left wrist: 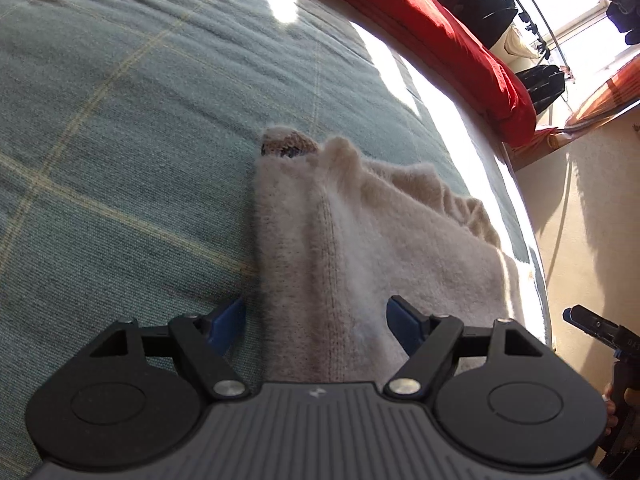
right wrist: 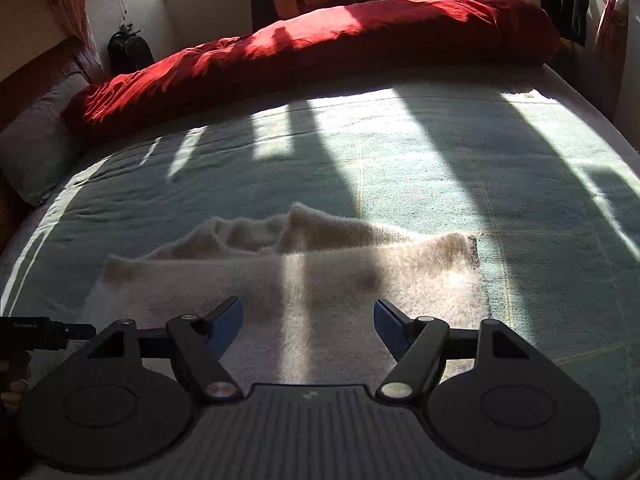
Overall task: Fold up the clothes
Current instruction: 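Close the left tool on the knit sleeve cuff and lift it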
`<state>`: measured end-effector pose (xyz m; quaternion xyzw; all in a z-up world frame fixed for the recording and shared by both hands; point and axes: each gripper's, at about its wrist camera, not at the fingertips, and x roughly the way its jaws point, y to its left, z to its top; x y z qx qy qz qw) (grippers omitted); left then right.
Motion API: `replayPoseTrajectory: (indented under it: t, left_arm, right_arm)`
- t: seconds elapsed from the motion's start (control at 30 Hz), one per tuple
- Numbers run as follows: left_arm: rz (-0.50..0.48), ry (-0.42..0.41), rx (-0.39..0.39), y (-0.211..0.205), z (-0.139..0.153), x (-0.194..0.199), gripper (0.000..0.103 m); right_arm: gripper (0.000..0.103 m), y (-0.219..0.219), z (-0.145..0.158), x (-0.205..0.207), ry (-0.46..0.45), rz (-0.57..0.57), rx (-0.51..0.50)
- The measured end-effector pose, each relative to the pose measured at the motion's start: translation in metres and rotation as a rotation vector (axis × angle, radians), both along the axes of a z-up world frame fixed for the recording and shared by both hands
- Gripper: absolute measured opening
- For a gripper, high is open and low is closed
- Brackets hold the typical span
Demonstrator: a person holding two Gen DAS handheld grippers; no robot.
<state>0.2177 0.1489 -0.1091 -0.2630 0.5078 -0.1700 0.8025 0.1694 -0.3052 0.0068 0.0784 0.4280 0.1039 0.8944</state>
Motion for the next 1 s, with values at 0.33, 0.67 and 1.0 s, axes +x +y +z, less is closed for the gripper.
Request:
replayPoseTrajectory:
  t: [0.33,0.67,1.0]
  left_arm:
    - [-0.029,0.051,-0.138,0.002,-0.02,0.06,0.077]
    - [-0.088,0.132,-0.293,0.007,-0.031,-0.001,0.078]
    - [-0.104,0.179,-0.34,-0.005,-0.042,0.023,0.078]
  right_arm:
    - [0.077,0.022,0.0,0.008,0.02,0.044,-0.046]
    - [0.077,0.026,-0.004,0.005,0.029,0.065,-0.021]
    - [0.077,0.033,-0.008,0.004,0.047,0.083,-0.008]
